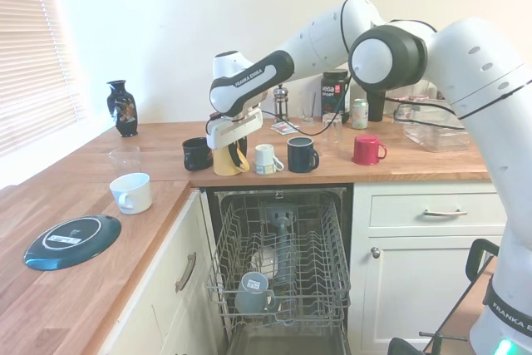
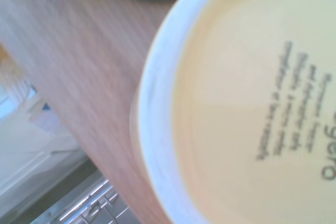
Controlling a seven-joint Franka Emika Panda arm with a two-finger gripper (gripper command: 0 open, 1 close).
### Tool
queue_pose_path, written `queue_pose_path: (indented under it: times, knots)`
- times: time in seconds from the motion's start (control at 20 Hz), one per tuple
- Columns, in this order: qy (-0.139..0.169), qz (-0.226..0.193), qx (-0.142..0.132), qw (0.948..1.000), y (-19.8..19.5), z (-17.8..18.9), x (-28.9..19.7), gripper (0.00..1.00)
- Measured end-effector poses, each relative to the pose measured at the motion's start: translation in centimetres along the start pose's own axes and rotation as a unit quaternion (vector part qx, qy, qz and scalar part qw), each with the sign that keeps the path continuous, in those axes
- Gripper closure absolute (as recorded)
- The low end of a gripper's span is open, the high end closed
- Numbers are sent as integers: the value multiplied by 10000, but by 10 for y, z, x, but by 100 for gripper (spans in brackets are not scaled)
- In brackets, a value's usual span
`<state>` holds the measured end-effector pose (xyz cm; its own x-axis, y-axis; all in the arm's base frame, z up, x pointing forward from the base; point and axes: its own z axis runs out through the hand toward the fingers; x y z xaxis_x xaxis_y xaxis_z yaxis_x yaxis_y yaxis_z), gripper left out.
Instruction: Unload a mug from dishwasher
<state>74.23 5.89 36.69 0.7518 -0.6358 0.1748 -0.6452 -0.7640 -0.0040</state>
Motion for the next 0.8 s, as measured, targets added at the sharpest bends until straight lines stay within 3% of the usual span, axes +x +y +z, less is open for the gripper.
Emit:
queue_pose_path:
  times: [0.3,0.35,0.8]
  knots:
    - [-129,98,-76,9998,-2,3,10,100]
    - [-151,123,-88,9998,-2,3,12,0]
    - [-161,198,-104,9996,11,8,28,0]
